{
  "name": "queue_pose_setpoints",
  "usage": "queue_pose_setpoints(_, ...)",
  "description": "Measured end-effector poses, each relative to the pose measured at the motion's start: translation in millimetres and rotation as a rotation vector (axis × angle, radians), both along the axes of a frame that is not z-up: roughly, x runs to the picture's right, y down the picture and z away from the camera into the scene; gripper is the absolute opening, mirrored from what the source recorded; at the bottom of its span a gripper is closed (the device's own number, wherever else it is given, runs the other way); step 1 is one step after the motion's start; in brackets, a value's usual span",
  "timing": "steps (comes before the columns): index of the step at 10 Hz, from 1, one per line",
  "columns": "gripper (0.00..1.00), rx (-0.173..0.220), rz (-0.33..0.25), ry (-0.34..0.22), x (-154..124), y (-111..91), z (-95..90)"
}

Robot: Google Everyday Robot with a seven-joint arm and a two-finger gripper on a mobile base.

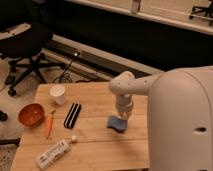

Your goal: Wipe the white sponge on the table

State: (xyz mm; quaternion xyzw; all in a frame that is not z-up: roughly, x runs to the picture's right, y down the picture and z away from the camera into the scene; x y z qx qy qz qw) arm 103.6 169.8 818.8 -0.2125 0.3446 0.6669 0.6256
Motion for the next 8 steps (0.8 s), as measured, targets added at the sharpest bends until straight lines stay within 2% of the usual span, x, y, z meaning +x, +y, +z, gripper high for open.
queue_pose_setpoints(2,0.22,-0.046,-0.068,-0.057,-30.8,22.9,-6.4)
queue_pose_setpoints(5,0.22,-0.096,-0.154,-0.159,-86.7,41.5,-0.2)
queue_pose_setpoints(7,0.22,-0.094,-0.213,-0.241,-132.8,34.4,10.2)
queue_pose_setpoints(8,0.22,-0.081,-0.237,-0.277,-153.6,23.4,17.3)
